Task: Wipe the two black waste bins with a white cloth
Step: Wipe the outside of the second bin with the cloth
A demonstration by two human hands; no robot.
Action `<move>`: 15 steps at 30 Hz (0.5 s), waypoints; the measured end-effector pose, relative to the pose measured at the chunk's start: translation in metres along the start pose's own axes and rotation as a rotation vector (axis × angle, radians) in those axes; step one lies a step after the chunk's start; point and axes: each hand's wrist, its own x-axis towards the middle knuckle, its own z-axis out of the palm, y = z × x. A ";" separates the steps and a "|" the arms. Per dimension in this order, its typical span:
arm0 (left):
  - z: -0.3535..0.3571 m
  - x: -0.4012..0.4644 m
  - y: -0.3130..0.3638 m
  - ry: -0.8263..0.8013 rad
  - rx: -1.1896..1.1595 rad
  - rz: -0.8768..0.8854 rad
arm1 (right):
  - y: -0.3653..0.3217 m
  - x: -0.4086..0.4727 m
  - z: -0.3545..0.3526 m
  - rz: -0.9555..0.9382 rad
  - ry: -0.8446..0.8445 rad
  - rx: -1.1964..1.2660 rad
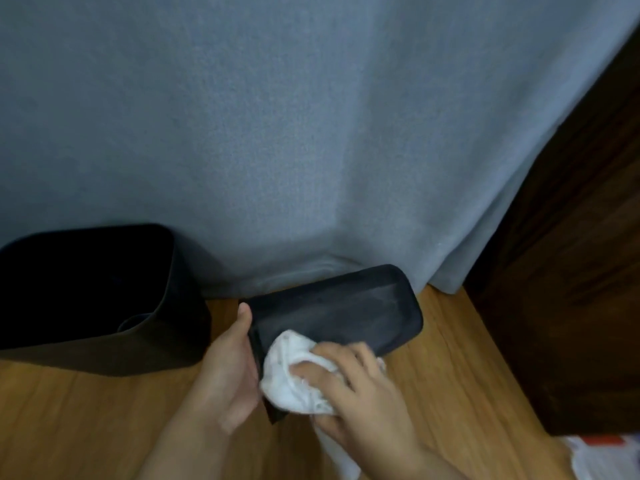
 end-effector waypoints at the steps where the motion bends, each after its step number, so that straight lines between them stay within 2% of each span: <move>1: -0.003 0.001 0.001 0.004 0.005 0.011 | 0.012 -0.006 0.001 0.074 0.036 -0.020; 4: -0.011 0.005 0.005 0.031 0.023 0.034 | 0.043 -0.017 -0.007 0.489 0.166 0.034; 5: -0.013 0.006 0.005 0.035 0.030 0.043 | 0.047 -0.018 -0.009 0.554 0.186 0.059; 11: -0.020 0.001 -0.015 0.005 -0.038 0.097 | 0.049 -0.003 -0.010 0.565 0.187 0.131; 15: -0.018 -0.002 -0.040 0.114 0.086 0.258 | 0.038 0.003 -0.008 0.555 0.203 0.150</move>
